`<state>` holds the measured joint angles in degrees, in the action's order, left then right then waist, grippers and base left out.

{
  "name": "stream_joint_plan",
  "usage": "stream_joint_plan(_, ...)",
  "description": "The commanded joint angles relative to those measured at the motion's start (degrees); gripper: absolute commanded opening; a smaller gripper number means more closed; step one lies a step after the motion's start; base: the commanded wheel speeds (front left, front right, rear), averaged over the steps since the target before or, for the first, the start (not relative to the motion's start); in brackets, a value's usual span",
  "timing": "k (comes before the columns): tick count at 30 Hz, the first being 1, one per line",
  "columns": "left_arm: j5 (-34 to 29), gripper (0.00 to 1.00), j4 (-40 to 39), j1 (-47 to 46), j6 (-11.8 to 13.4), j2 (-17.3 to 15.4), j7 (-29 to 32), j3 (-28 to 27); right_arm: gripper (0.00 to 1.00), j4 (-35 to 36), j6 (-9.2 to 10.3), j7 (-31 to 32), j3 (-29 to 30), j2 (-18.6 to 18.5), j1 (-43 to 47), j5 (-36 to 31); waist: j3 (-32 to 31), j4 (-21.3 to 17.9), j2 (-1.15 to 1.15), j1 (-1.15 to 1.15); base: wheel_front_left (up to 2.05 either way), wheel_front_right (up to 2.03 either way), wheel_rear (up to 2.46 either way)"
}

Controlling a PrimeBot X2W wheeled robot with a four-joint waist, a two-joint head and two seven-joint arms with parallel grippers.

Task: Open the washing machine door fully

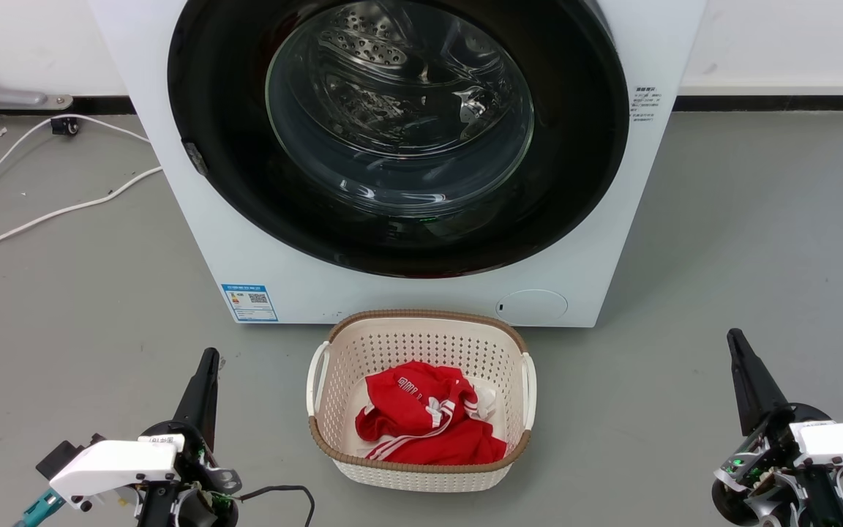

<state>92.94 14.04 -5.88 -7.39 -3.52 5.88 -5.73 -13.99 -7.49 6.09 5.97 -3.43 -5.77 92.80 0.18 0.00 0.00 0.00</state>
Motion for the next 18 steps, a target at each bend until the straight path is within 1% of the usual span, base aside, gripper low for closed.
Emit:
stream_joint_plan(1,-0.26,0.00,0.09,-0.54,-0.19,0.02,0.08,-0.10,0.00,-0.09,0.00,0.13,0.10,0.17,-0.84,-0.21,0.00,0.00,0.00,0.00,0.00,0.00,0.00)
stream_joint_plan(7,-0.33,0.00,0.09,-0.55,-0.19,0.07,0.15,-0.16,0.00,-0.10,0.00,0.18,0.14,0.20,-0.83,-0.28,0.00,0.00,0.00,0.00,0.00,0.00,0.00)
stream_joint_plan(8,-0.01,1.00,0.00,-0.01,0.00,0.03,0.01,-0.07,1.00,0.00,0.00,0.02,0.07,0.03,-0.03,-0.02,0.00,0.00,0.00,0.00,0.00,0.00,0.00)
stream_joint_plan(10,-0.01,1.00,0.70,0.41,0.05,0.15,-0.01,0.00,1.00,-0.62,0.01,-0.02,0.00,0.09,0.50,-0.03,0.00,0.00,0.00,0.00,0.00,0.00,0.00)
stream_joint_plan(18,-1.47,1.00,-0.38,0.61,0.03,0.19,-2.05,1.79,1.00,1.19,0.01,-2.08,-1.11,0.13,1.49,-1.48,-0.03,-0.07,0.00,0.00,0.00,0.00,0.00)
